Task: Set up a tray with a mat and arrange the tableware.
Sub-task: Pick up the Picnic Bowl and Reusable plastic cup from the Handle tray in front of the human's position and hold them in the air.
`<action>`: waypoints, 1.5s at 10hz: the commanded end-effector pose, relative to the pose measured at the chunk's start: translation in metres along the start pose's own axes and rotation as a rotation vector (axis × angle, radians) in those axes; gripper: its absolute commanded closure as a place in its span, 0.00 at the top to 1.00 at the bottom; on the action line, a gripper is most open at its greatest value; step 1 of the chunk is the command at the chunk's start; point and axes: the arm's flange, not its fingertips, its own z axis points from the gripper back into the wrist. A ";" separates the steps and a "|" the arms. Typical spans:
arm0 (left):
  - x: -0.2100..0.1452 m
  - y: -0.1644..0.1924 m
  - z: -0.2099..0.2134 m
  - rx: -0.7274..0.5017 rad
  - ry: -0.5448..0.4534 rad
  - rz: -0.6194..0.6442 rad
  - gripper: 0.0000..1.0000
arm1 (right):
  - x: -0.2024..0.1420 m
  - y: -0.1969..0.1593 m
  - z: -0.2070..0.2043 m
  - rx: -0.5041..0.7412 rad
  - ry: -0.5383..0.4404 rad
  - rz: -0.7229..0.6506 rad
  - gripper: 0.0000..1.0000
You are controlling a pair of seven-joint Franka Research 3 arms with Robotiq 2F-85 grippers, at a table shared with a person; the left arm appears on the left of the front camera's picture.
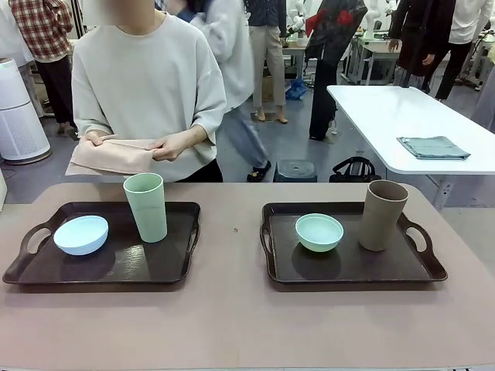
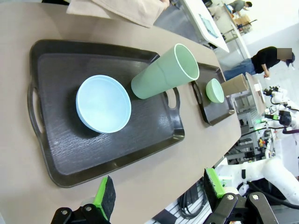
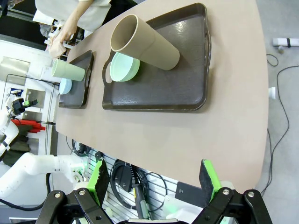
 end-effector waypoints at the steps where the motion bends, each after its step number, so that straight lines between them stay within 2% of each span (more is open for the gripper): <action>1: 0.001 0.002 0.001 -0.018 -0.011 -0.018 1.00 | 0.000 -0.001 -0.001 0.021 -0.004 0.007 1.00; 5: 0.000 0.000 0.000 0.000 0.000 0.000 1.00 | 0.000 0.000 0.000 0.000 0.000 0.000 1.00; 6: 0.008 -0.014 -0.004 0.094 0.031 -0.049 1.00 | 0.013 0.014 -0.006 0.017 0.016 0.098 1.00; 8: 0.024 -0.032 -0.007 0.250 0.063 -0.092 1.00 | 0.045 0.056 -0.026 0.003 0.030 0.225 1.00; 10: 0.033 -0.050 -0.001 0.355 0.069 -0.112 1.00 | 0.076 0.108 -0.069 -0.054 0.088 0.359 1.00; 13: 0.045 -0.094 0.017 0.536 0.058 -0.234 1.00 | 0.114 0.179 -0.112 0.044 0.053 0.627 1.00; 15: 0.058 -0.116 0.011 0.609 0.108 -0.276 1.00 | 0.138 0.221 -0.150 0.159 0.049 0.832 1.00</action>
